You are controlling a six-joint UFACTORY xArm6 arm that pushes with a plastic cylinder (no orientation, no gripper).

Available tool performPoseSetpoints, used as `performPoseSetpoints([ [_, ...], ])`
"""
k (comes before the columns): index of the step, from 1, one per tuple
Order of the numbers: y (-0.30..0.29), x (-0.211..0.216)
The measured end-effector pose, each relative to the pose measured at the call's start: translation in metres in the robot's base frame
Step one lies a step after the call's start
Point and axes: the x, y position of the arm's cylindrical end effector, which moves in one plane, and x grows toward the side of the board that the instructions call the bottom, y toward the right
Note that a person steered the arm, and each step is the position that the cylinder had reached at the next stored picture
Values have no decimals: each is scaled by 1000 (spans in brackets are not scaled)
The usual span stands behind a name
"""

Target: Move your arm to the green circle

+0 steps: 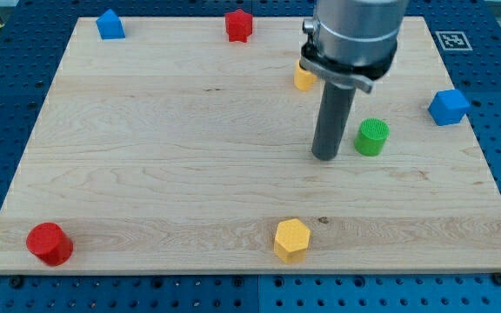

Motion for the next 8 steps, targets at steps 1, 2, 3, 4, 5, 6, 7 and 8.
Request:
performPoseSetpoints([
  [1, 13, 22],
  [2, 14, 23],
  [3, 15, 26],
  [4, 36, 16],
  [5, 69, 21],
  [6, 72, 12],
  [7, 72, -3],
  [8, 72, -3],
])
